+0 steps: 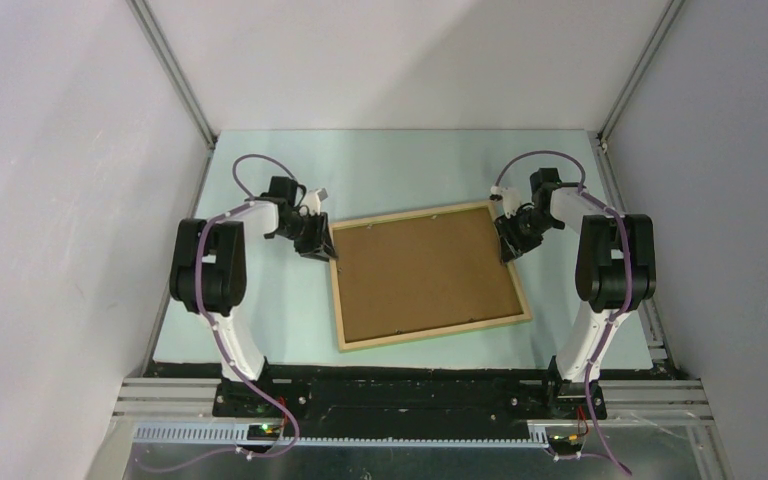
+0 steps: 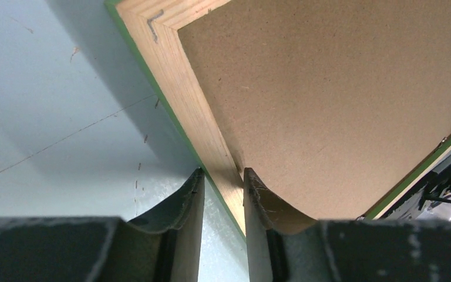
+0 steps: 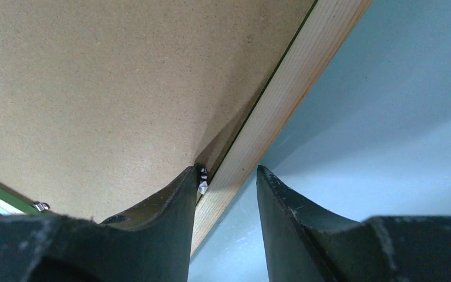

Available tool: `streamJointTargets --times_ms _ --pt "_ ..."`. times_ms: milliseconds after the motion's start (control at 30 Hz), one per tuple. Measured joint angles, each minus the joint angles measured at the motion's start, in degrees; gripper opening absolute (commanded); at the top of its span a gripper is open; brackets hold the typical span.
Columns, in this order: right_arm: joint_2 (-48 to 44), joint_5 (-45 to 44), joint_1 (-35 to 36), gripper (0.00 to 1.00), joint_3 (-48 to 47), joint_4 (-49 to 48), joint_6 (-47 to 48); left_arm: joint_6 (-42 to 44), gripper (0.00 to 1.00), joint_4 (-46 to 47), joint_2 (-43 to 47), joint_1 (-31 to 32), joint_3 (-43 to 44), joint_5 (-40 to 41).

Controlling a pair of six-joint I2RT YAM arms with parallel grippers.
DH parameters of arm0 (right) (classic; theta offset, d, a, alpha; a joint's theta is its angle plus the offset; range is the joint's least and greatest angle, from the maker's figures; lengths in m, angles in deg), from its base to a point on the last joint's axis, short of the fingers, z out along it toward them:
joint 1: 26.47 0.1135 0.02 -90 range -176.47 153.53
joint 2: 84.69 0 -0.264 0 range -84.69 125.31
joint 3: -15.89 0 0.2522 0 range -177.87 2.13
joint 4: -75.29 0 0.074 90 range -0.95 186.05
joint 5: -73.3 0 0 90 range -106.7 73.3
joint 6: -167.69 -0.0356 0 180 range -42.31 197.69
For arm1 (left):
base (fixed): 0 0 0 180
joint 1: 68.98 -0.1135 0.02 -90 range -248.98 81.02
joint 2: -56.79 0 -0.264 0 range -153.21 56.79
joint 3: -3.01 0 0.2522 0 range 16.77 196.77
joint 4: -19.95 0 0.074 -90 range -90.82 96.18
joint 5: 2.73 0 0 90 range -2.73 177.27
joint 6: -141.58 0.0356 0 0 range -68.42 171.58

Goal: Put the photo into the frame
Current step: Adjust the photo frame at the center of the board.

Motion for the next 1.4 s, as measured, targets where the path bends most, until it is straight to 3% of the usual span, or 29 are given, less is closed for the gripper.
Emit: streamJointTargets --times_ms 233,700,833,900,1100,1233,1400 --pt "0.0 0.1 -0.2 0.46 0.0 -0.4 -1.9 -0.9 0.15 -2.6 -2.1 0.2 3.4 0.0" --pt "0.1 0.5 -2.0 0.59 -1.9 -1.4 -5.9 -5.2 0.12 -3.5 -11.0 1.4 17.0 1.8" --pt "0.1 0.9 -2.4 0.64 -4.0 -1.5 -6.3 -6.9 0.19 -3.3 -12.9 1.5 20.3 3.5" --pt "0.1 1.1 -2.5 0.66 -4.5 -1.7 -6.4 -7.6 0.29 -3.2 -13.2 1.5 21.2 4.3" --pt "-2.4 3.1 -2.5 0.69 -4.6 -0.4 -6.4 -8.8 0.72 -2.9 -13.2 1.5 21.3 5.6" --pt "-7.5 5.0 -1.5 0.70 -4.4 0.9 -5.8 -8.5 0.82 -2.5 -11.6 1.5 21.0 5.3" --pt "-15.3 5.3 5.9 0.70 -0.3 0.7 -3.6 -5.8 0.85 -2.1 -6.1 1.5 17.1 5.7"
